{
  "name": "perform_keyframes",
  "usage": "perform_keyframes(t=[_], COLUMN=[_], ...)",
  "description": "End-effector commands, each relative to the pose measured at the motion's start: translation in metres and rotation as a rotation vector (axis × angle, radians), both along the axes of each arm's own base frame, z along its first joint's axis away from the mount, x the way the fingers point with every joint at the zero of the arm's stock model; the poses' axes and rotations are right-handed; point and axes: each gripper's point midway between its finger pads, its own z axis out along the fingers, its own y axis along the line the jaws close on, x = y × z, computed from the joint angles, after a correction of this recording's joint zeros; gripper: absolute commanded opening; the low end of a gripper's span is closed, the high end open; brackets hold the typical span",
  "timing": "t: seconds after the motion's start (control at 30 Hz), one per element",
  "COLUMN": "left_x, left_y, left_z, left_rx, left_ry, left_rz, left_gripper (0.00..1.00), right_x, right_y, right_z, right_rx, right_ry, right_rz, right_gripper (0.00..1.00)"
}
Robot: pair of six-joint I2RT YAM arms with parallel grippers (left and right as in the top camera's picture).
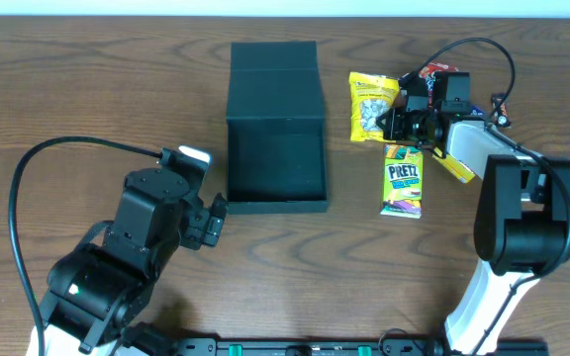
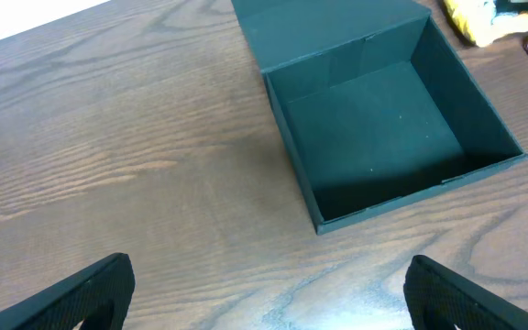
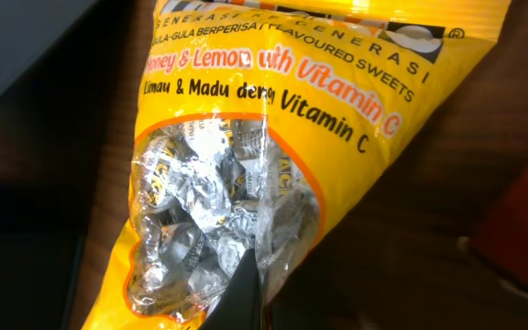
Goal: Pack container
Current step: 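Carry the Hacks bag with the right gripper into the black box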
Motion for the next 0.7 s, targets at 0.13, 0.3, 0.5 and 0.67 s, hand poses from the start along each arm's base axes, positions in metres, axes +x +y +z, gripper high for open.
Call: perform_keyframes(t=[0.13, 0.3, 0.5, 0.67], left_x=[0.000, 0.000, 0.000, 0.000], left_y=[0.000, 0.000, 0.000, 0.000], left_z=[0.003, 0.003, 0.003, 0.003], left_rx=[-0.009, -0.009, -0.009, -0.009], left_ry=[-0.007, -0.007, -0.007, -0.007], left_rz=[0.004, 0.004, 0.004, 0.004], left_gripper=[0.95, 0.95, 0.95, 0.95], right_x=[0.006, 0.013, 0.007, -0.007], right_y=[0.015, 0.015, 0.015, 0.033], right_z=[0.038, 0.093, 0.172, 0.213], right_rx=[0.107, 0.113, 0.143, 0.208], right_ry=[-0.031, -0.144, -0.281, -0.328], right_rz=[0.007, 0.003, -0.020, 0.002], right_gripper=[0.02, 0.02, 0.02, 0.01])
